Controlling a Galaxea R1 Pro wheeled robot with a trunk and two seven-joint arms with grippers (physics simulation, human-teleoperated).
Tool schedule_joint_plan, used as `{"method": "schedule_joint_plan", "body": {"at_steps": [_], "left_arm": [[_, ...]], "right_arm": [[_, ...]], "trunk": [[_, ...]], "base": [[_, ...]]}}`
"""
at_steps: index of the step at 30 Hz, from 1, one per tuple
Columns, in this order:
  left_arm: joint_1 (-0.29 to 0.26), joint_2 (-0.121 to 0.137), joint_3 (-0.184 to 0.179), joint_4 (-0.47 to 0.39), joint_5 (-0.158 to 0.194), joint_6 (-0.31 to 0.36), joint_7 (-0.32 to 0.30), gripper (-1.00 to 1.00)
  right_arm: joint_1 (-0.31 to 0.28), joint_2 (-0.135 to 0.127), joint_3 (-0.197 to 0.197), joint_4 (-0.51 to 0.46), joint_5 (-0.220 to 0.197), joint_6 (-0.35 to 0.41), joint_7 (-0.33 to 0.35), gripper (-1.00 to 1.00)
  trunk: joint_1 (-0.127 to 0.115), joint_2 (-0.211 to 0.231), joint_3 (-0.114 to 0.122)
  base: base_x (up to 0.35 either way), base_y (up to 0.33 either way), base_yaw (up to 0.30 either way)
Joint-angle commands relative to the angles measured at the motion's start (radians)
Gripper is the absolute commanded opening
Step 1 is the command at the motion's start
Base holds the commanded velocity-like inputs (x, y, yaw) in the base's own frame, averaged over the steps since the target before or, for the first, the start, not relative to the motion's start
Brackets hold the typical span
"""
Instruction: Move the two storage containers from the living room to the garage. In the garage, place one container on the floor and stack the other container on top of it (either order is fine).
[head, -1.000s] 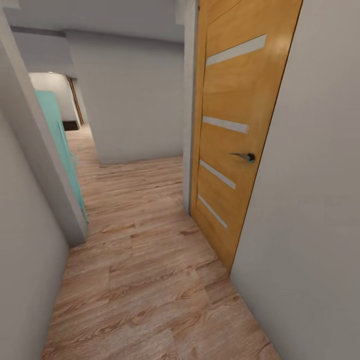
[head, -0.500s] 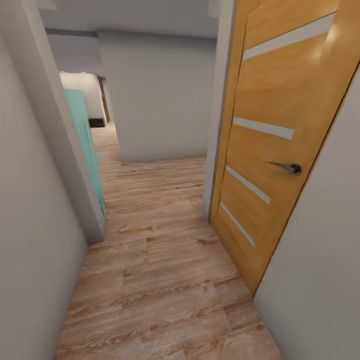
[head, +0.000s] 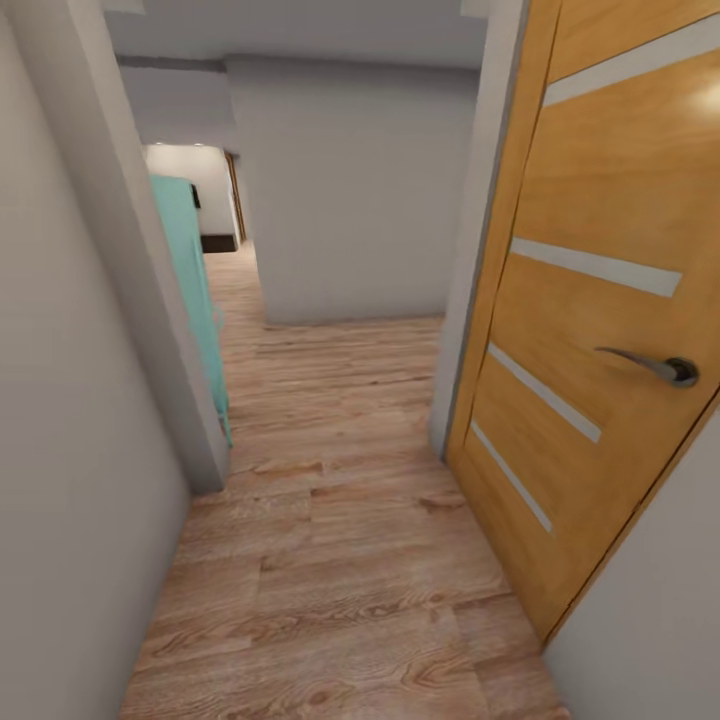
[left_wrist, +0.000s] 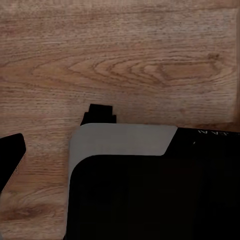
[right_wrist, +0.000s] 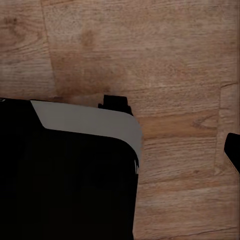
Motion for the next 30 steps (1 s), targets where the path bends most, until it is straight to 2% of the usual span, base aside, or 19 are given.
{"method": "schedule_joint_plan", "body": {"at_steps": [1, 19, 30], "left_arm": [[-0.001, 0.000, -0.001, 0.000, 0.010, 0.004, -0.004, 1.00], [-0.001, 0.001, 0.000, 0.000, 0.010, 0.004, -0.004, 1.00], [-0.001, 0.001, 0.000, 0.000, 0.010, 0.004, -0.004, 1.00]], "right_arm": [[-0.001, 0.001, 0.008, 0.003, -0.009, -0.005, -0.001, 1.00], [-0.001, 0.001, 0.008, 0.003, -0.009, -0.005, -0.001, 1.00], [-0.001, 0.001, 0.008, 0.003, -0.009, -0.005, -0.001, 1.00]], "trunk": [[0.001, 0.000, -0.001], [0.001, 0.000, -0.001], [0.001, 0.000, -0.001]], "base": [[0.320, 0.000, 0.006], [0.320, 0.000, 0.004], [0.320, 0.000, 0.186]]}}
